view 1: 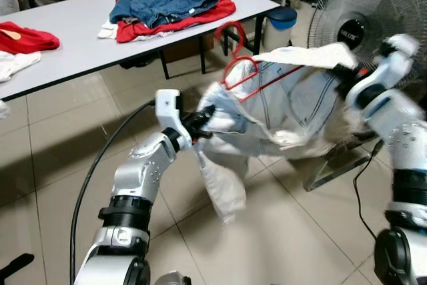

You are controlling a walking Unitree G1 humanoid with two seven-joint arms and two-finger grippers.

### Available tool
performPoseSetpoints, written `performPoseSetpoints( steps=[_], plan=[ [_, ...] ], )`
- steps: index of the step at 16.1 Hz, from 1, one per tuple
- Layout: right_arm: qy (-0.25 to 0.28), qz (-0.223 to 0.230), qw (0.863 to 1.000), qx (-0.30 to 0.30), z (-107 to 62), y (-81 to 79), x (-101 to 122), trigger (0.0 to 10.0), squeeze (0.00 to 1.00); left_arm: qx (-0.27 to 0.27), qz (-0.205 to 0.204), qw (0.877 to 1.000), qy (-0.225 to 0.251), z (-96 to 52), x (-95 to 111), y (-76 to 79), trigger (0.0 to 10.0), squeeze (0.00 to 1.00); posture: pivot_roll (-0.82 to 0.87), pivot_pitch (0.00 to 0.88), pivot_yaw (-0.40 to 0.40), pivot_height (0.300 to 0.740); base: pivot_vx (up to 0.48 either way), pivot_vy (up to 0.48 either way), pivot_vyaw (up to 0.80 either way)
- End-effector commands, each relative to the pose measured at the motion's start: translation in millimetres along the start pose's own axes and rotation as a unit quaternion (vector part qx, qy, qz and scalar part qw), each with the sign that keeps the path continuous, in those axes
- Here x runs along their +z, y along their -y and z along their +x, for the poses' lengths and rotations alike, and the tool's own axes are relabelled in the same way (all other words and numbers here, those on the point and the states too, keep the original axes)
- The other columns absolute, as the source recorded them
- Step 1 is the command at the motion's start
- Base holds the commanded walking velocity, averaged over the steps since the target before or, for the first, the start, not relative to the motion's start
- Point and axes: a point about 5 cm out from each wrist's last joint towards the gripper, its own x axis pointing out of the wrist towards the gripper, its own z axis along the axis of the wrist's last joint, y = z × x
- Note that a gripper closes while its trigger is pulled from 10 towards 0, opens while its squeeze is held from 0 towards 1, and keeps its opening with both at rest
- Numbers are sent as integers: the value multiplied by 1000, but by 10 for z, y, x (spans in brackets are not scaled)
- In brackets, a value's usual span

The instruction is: Hang hanger

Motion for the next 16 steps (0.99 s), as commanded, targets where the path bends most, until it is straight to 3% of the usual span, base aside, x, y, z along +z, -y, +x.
performPoseSetpoints(
  steps=[1, 4, 7, 10, 11, 13, 14, 16],
  plan=[
    [60, -27, 998, 18, -51, -78, 260, 0, 0, 27, -8, 999, 38, -12, 165, -69, 0, 0, -139, 0, 43, 740, 0, 0, 0],
    [112, -68, 990, 52, -247, -216, 475, 0, 0, 29, -12, 998, 54, 9, 293, -109, 0, 0, -139, 0, 45, 740, 0, 0, 0],
    [78, -85, 992, 58, -325, -222, 318, 0, 0, 9, -7, 999, 49, 44, 331, -55, 0, 0, -146, 0, 53, 740, 0, 0, 0],
    [-60, -109, 992, 11, -360, -104, -419, 0, 0, -29, -27, 998, 57, 93, 414, 90, 0, 0, -146, 0, 58, 740, 0, 0, 0],
    [-112, -99, 989, -11, -377, -50, -769, 0, 0, -60, -45, 995, 61, 126, 484, 227, 0, 0, -141, 0, 57, 740, 0, 0, 0],
    [-146, -35, 988, -27, -352, -49, -1077, 0, 0, -104, -65, 990, 68, 150, 567, 424, 0, 0, -137, 0, 57, 740, 0, 0, 0],
    [-153, -25, 987, -30, -348, -51, -1138, 0, 0, -113, -68, 989, 73, 152, 588, 461, 0, 0, -137, 0, 57, 740, 0, 0, 0],
    [-184, -16, 982, -40, -356, -22, -1379, 0, 0, -198, -101, 971, 84, 100, 678, 660, 0, 0, -131, 0, 57, 740, 0, 0, 0]
  ],
)
